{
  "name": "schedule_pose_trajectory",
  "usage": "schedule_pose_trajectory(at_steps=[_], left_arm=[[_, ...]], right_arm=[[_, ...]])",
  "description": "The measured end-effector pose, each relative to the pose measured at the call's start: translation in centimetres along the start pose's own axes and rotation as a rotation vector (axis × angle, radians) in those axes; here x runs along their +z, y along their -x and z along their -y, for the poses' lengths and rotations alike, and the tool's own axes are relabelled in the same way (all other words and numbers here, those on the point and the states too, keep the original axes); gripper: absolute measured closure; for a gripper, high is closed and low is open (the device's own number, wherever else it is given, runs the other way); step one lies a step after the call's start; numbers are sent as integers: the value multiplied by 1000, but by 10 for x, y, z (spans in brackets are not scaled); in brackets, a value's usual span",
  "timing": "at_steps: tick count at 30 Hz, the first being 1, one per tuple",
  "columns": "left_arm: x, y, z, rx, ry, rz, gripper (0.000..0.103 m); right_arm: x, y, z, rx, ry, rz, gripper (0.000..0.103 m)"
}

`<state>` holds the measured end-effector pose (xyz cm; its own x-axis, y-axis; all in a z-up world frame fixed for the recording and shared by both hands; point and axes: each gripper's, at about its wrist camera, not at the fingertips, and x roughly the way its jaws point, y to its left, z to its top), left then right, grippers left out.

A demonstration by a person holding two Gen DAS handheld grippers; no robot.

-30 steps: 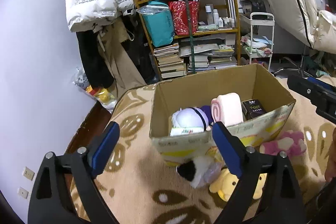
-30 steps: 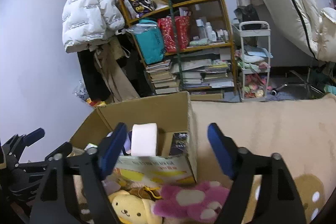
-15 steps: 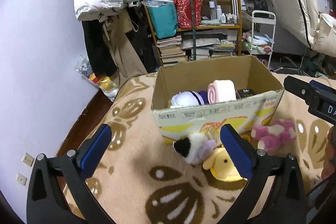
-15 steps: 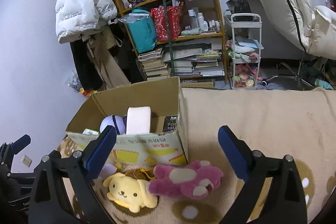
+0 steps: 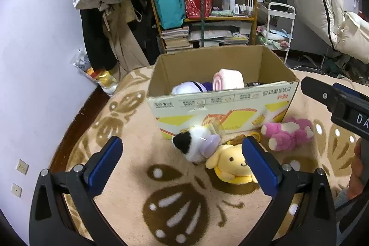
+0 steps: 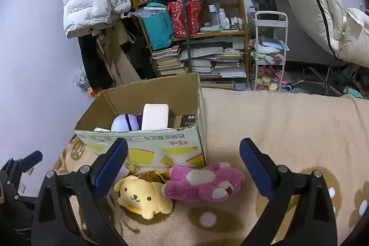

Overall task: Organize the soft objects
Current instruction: 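Move both open tools back toward the remaining plushes beside the box, then close the left tool on the yellow dog plush while the right tool grasps the pink bear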

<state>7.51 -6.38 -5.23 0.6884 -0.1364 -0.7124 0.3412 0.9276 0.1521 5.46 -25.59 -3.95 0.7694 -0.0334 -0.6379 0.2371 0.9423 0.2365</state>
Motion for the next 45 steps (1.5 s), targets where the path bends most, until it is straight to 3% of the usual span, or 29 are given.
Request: schedule_pose_trajectory(at_steps=[8, 22, 31, 38, 45], left_arm=[[-4, -14, 11, -38, -9, -37, 1], [-11, -52, 34, -173, -12, -130, 2], [-18, -75, 52, -199, -28, -180, 1], [-25, -99, 58, -241, -11, -254, 2], [-26, -112, 64, -254, -32, -281, 1]], right_arm=[[0, -18, 6, -26, -39, -47, 1], [-1, -50, 15, -47, -70, -130, 1], [-7, -71, 21, -63, -82, -197, 1], [-19, -95, 31, -78, -90, -324, 1], [-22, -108, 27, -121, -38, -355, 1]])
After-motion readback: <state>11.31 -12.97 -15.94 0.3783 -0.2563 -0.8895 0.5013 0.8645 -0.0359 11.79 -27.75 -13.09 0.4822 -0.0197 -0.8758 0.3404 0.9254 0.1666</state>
